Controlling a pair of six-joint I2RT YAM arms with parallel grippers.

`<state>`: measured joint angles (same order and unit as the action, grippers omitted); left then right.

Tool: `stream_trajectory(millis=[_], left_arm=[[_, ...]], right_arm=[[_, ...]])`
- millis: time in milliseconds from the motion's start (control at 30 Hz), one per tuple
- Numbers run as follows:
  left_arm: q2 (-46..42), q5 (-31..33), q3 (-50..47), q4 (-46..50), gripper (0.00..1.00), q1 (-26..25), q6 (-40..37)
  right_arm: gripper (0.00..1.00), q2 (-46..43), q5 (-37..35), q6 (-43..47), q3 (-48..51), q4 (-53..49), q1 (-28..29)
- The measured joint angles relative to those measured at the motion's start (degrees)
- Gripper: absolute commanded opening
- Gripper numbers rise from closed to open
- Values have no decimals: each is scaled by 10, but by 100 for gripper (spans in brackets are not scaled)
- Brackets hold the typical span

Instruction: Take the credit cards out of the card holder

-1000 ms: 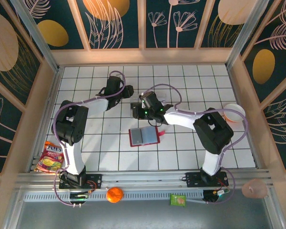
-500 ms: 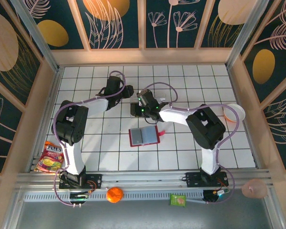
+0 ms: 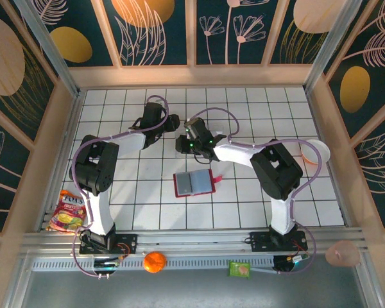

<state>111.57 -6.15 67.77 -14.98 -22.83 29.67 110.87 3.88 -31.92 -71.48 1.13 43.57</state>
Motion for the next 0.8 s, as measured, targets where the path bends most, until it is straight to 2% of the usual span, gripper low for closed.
stream_trajectory(millis=[233, 500, 600, 800], left_arm=[[0, -3, 0, 0, 44, 0, 0], [0, -5, 0, 0, 45, 0, 0], [0, -8, 0, 0, 46, 0, 0], [-2, -10, 1, 3, 46, 0, 0]], right_arm=[[30, 0, -7, 0, -5, 0, -7], [37, -4, 8, 1, 2, 12, -5], [38, -31, 13, 0, 24, 17, 0], [39, -140, 15, 5, 65, 20, 7]])
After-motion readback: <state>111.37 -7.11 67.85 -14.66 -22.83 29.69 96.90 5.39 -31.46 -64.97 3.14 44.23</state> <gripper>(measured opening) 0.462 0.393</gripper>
